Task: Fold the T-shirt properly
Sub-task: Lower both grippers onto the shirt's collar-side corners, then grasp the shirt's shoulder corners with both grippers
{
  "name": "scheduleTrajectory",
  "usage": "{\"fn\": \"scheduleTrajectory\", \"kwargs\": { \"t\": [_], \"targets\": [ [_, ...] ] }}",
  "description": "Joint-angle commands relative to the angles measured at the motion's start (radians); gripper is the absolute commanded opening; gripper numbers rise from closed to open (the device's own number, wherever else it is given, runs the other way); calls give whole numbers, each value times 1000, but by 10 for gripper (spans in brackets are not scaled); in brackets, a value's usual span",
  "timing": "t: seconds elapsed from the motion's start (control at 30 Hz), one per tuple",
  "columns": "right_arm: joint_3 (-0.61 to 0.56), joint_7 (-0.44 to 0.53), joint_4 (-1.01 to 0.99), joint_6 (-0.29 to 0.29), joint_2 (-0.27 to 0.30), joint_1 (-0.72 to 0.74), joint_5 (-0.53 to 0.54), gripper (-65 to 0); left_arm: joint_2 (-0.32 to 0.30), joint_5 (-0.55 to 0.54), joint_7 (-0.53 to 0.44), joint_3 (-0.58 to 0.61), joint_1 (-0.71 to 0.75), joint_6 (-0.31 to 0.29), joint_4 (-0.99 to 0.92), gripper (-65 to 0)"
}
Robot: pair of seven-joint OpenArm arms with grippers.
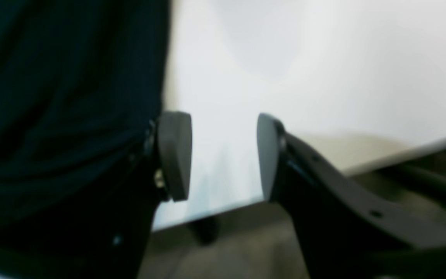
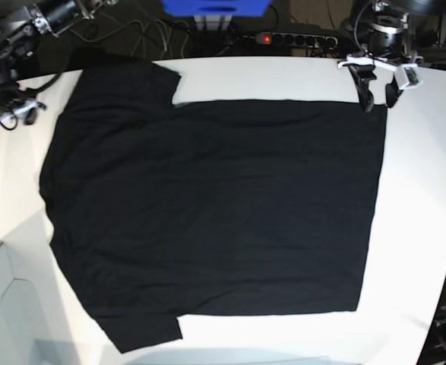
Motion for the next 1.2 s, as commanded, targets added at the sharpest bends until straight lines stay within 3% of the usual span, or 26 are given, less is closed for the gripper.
{"fn": "scheduleTrajectory", "kwargs": {
  "t": [0.0,0.07,0.23,0.4,0.7,1.07,1.17],
  "targets": [
    [4,3,-8,12,9,-1,3,-366,-9,1,-25,-3,13,0,11,-321],
    [4,3,-65,12,6,17,18,-366,-9,1,-25,-3,10,0,8,-321],
    [4,3,-223,12,20,13,241,-366,-9,1,-25,-3,-4,0,7,-321],
    [4,3,-299,12,35,4,350,-366,-9,-1,-25,-3,-4,0,7,-321],
    [4,3,-388,12,69,14,348,-366,-3,-1,-24,-3,2,0,7,-321],
    [-28,3,-451,12,62,17,348,-373,14,-1,-24,-3,2,0,7,-321],
    [-40,3,-453,12,62,5,348,-419,14,-1,-24,-3,2,0,7,-321]
  ]
}}
